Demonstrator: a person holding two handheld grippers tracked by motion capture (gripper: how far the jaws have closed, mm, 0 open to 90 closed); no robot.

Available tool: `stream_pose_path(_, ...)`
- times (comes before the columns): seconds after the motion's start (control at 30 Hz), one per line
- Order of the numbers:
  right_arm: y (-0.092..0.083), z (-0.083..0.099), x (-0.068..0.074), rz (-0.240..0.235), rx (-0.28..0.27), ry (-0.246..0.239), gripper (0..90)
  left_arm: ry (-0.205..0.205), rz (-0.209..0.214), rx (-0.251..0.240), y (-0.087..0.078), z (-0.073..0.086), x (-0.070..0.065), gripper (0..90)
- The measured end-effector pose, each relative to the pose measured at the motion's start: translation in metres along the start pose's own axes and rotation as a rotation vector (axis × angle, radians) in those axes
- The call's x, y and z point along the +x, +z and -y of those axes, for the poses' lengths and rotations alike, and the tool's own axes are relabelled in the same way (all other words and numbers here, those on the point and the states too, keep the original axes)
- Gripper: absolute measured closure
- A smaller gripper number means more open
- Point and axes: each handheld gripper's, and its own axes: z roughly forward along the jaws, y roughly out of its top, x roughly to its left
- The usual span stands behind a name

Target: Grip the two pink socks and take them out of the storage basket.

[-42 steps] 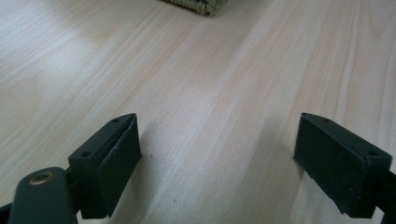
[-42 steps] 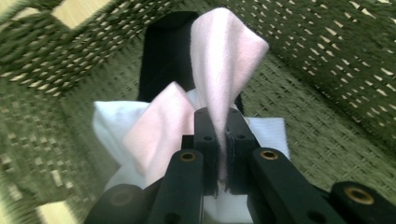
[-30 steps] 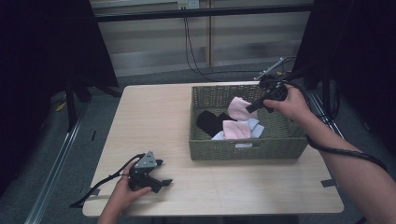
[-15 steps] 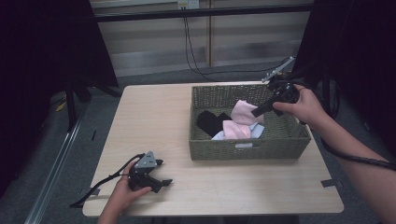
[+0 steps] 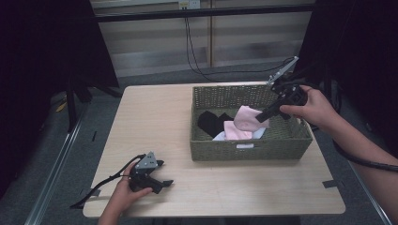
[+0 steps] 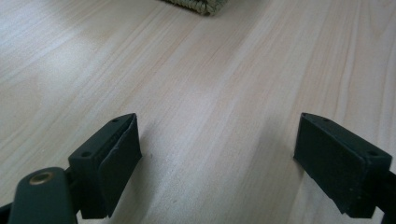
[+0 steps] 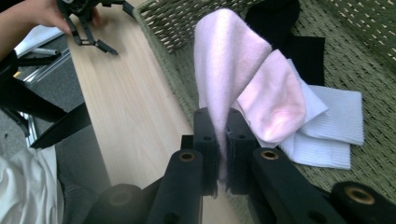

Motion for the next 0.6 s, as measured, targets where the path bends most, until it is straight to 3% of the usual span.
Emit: stream_pose_path(0.6, -0.006, 0.003, 0.030, -0.038, 0.017, -0.084, 85.2, 0.000, 0.000, 0.000, 0.000, 0.000, 0.000, 13.8)
